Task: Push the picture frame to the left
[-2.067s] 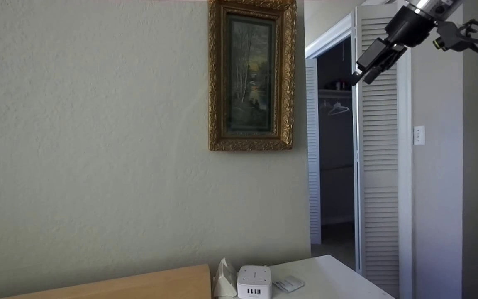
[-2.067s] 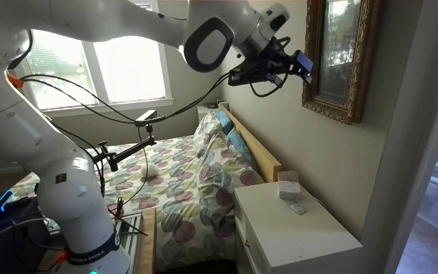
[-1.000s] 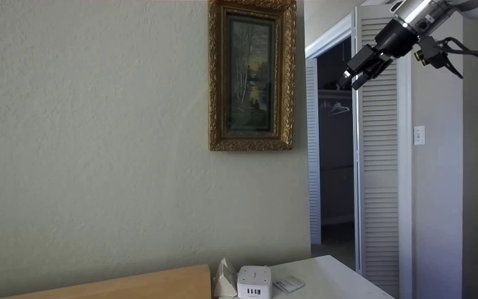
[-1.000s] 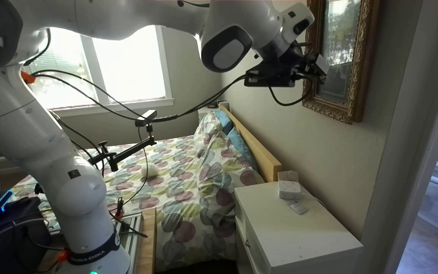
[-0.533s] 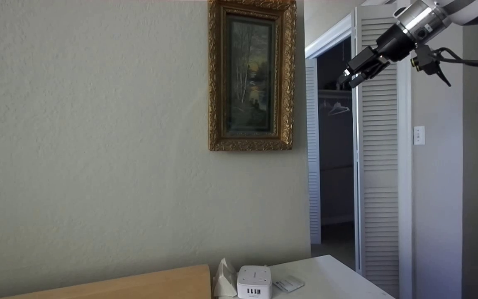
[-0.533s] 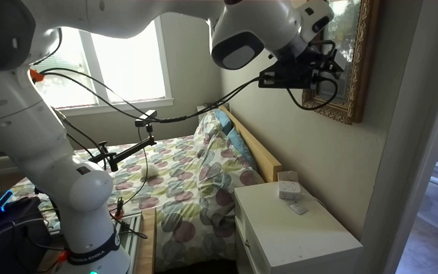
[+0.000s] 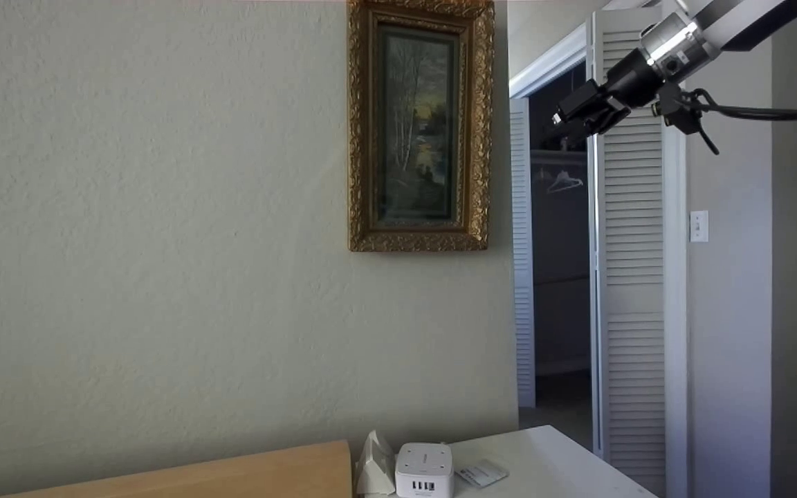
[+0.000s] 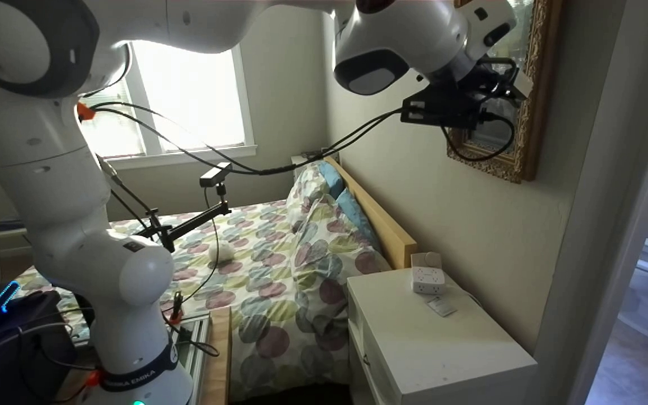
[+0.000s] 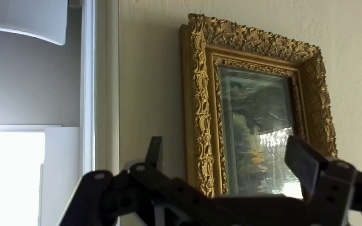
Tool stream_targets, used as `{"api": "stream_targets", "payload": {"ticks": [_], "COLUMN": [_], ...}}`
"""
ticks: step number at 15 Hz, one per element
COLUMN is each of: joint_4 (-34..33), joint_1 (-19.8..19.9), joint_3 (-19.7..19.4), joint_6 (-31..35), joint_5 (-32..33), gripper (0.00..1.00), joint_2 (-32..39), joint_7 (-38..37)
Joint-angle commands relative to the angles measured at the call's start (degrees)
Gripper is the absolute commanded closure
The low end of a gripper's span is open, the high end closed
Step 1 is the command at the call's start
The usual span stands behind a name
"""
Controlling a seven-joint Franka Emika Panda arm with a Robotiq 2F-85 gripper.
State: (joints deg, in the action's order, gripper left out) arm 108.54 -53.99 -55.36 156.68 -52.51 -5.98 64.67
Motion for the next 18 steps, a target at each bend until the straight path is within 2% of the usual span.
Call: {"api": "stream_targets", "payload": {"ticks": [1,5,12,13,14,15,16,17,18], "joint_4": [-4.9,-7.3,-12.6,-13.2,-14.1,-15.0,-12.0,-12.7,-13.1], "joint_1": [-0.5,1.6,7.7,16.5,19.2,23.7,26.2,29.9,31.8], "joint_3": [-3.1,-3.2,-1.3,8.8,11.4,16.4,21.1,24.8,26.5], "joint_6": [-2.8,-7.7,-15.9,-14.6,-14.8,-13.7,-11.2,-11.3,-11.3], "joint_5": [-7.1,-14.3,-26.5,-24.7,-25.2,-24.7,-19.9,-20.0,-20.0], "gripper": [0.00,0.00,0.00,0.00,0.00,0.00,0.00,0.00,0.00], "joint_2": [7.6,12.5,19.6,18.1,18.8,19.1,15.5,15.9,16.2], "joint_7": [0.7,4.2,16.7,16.9,17.3,15.9,14.3,14.4,14.4]}}
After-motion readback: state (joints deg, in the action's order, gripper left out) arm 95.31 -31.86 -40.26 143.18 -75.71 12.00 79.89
